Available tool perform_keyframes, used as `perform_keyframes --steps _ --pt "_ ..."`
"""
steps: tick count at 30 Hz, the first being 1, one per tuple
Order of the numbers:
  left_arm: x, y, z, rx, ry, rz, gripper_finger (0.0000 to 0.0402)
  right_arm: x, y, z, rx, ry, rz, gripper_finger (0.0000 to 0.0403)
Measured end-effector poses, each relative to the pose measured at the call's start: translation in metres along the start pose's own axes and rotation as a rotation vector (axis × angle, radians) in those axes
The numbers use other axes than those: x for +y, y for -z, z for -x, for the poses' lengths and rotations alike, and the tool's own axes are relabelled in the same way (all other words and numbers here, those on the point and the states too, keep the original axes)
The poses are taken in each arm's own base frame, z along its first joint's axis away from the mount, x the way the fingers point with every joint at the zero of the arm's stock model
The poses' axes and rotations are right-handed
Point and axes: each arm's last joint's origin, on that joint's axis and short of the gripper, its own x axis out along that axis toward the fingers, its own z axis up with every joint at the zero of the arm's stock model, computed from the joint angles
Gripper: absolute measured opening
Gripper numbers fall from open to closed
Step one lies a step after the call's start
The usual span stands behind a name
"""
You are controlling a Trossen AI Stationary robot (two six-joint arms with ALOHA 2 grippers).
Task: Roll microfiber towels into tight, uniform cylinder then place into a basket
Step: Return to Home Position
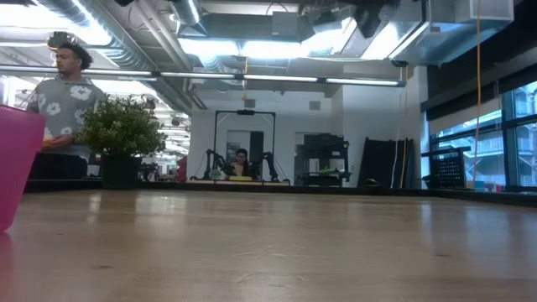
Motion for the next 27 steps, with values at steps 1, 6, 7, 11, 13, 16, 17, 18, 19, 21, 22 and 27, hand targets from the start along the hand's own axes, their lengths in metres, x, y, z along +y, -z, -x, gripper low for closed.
perform_keyframes --steps 1,6,7,11,13,16,17,18,19,21,22,27 --pt "0.001 -0.002 -0.001 -0.009 -0.006 -0.005 0.0286 0.001 -0.002 0.006 -0.021 0.011 0.004 0.0004" --pt "0.008 -0.013 -0.006 -0.086 -0.054 0.020 0.0286 0.005 -0.009 0.040 -0.092 0.051 0.012 0.0004" --pt "0.009 -0.016 -0.007 -0.110 -0.059 0.035 0.0286 0.006 -0.010 0.046 -0.108 0.061 0.015 0.0003" --pt "0.017 -0.026 -0.010 -0.206 -0.156 0.082 0.0283 0.013 -0.013 0.068 -0.168 0.087 0.030 0.0003" --pt "0.023 -0.029 -0.011 -0.246 -0.219 0.132 0.0276 0.015 -0.013 0.076 -0.181 0.099 0.034 0.0003" --pt "0.036 -0.036 -0.015 -0.272 -0.285 0.173 0.0258 0.017 -0.012 0.084 -0.186 0.115 0.052 0.0002" --pt "0.040 -0.038 -0.016 -0.275 -0.305 0.173 0.0249 0.018 -0.012 0.086 -0.192 0.115 0.059 0.0002" --pt "0.045 -0.040 -0.018 -0.275 -0.325 0.162 0.0239 0.019 -0.012 0.089 -0.201 0.115 0.070 0.0002" --pt "0.049 -0.042 -0.019 -0.273 -0.344 0.150 0.0228 0.020 -0.013 0.092 -0.210 0.115 0.084 0.0002" --pt "0.059 -0.046 -0.021 -0.261 -0.369 0.123 0.0204 0.022 -0.013 0.100 -0.236 0.116 0.117 0.0002" --pt "0.064 -0.049 -0.022 -0.251 -0.377 0.103 0.0191 0.024 -0.013 0.105 -0.252 0.115 0.129 0.0002" --pt "0.089 -0.059 -0.015 -0.218 -0.359 0.013 0.0127 0.034 -0.008 0.137 -0.310 0.114 0.173 0.0002"
